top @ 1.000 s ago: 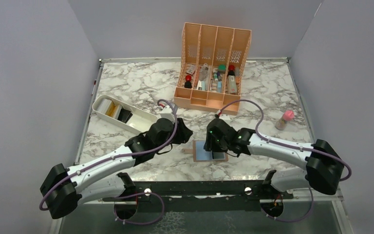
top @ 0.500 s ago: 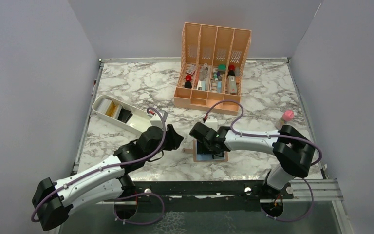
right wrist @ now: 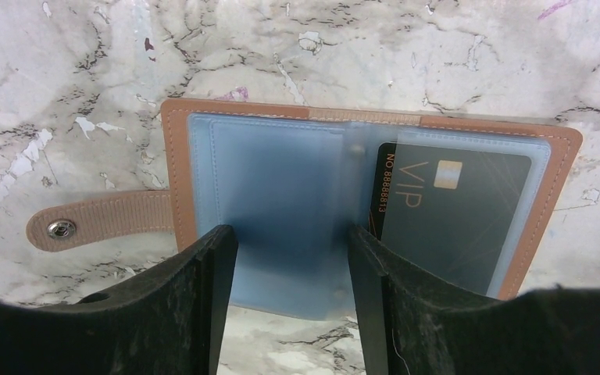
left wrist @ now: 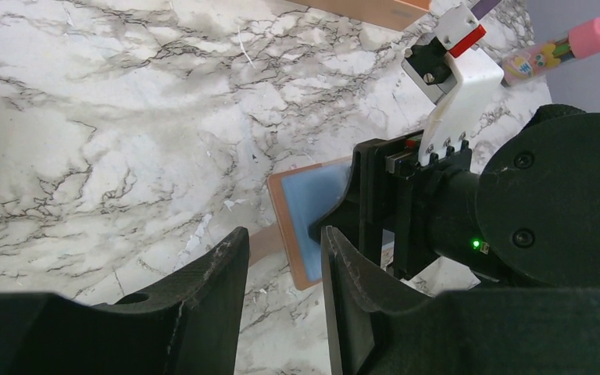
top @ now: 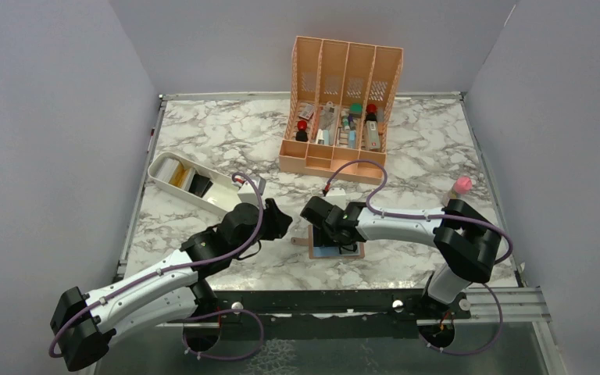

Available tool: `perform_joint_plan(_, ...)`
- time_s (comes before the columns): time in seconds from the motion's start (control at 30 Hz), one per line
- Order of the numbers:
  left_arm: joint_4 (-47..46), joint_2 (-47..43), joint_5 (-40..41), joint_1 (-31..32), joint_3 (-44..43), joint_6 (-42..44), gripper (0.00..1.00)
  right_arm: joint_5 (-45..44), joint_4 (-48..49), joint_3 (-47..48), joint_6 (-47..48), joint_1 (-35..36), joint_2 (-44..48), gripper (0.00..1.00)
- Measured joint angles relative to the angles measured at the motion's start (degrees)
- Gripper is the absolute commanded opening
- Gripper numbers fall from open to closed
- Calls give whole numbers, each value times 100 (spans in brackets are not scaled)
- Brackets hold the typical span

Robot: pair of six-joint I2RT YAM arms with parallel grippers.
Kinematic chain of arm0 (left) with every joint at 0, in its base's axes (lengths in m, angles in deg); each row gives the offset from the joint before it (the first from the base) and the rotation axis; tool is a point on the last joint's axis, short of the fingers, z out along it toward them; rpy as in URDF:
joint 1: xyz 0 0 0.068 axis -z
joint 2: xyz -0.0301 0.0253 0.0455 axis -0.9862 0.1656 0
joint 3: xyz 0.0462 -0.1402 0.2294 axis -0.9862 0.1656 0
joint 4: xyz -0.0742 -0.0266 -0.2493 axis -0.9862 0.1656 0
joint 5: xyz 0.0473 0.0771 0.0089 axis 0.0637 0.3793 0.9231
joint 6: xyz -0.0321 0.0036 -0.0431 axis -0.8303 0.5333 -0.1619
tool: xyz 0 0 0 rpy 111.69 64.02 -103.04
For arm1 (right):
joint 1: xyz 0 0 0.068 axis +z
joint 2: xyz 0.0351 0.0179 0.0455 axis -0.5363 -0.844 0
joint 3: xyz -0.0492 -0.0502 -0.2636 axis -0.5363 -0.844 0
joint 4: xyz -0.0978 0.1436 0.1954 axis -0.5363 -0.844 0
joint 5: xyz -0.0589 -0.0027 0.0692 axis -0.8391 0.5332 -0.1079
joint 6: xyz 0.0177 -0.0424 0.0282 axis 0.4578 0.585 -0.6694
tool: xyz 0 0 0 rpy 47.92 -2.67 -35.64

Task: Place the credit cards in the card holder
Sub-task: Turn over the card slot in the card holder.

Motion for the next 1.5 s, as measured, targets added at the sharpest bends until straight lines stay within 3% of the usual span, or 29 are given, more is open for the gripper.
perform_joint_plan(0.5,334,-431,271,0,-96,13,42,-13,-273,199,-26,94,334,57)
perform_joint_plan(0.87,472,-859,404,0,-96,13,42,-22,-262,247,-31,140,-177,55)
perform_joint_plan(1.5,595,-809,472,0,-96,13,42,-70,-332,339,-70,179,-190,55)
